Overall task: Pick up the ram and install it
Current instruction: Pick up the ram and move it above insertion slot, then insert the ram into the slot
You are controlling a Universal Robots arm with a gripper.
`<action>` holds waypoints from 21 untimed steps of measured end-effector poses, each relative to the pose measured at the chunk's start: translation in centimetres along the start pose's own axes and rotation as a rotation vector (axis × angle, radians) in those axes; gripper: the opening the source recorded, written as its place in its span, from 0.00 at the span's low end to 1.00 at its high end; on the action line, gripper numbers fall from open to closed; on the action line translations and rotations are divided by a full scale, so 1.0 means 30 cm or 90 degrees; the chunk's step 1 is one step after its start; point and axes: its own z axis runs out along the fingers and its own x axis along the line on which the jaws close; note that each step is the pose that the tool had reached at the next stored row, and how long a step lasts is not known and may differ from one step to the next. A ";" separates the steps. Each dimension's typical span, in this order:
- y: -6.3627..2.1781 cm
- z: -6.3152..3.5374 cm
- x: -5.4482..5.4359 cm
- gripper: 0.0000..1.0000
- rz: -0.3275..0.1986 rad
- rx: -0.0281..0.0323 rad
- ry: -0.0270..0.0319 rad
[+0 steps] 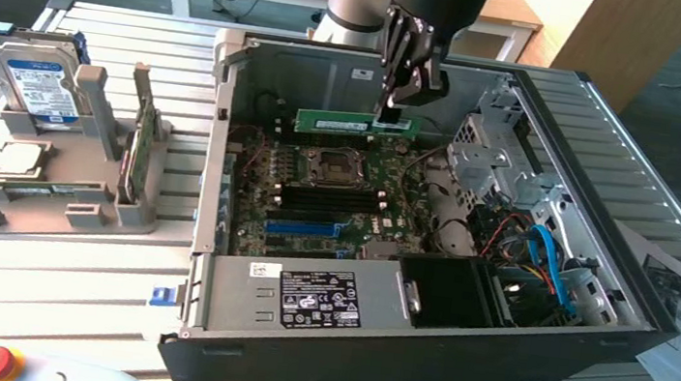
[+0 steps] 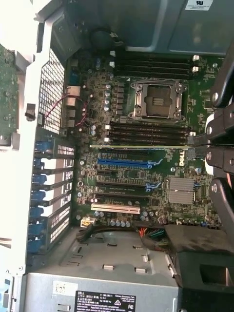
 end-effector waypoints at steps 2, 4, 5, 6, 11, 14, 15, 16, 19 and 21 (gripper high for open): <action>-0.002 0.000 -0.008 0.11 0.000 0.0001 0.0001; -0.004 0.001 -0.016 0.11 0.000 0.0003 0.0000; -0.005 0.001 -0.020 0.11 0.000 0.0004 0.0000; -0.005 0.002 -0.024 0.11 0.000 0.0004 0.0000; -0.010 0.003 -0.045 0.11 0.000 0.0008 0.0000; -0.011 0.003 -0.048 0.11 0.000 0.0008 0.0001; -0.011 0.003 -0.048 0.11 0.000 0.0008 0.0001; -0.011 0.003 -0.048 0.11 0.000 0.0008 0.0000; -0.011 0.003 -0.050 0.11 0.001 0.0008 0.0000; -0.011 0.003 -0.053 0.11 0.003 0.0008 0.0000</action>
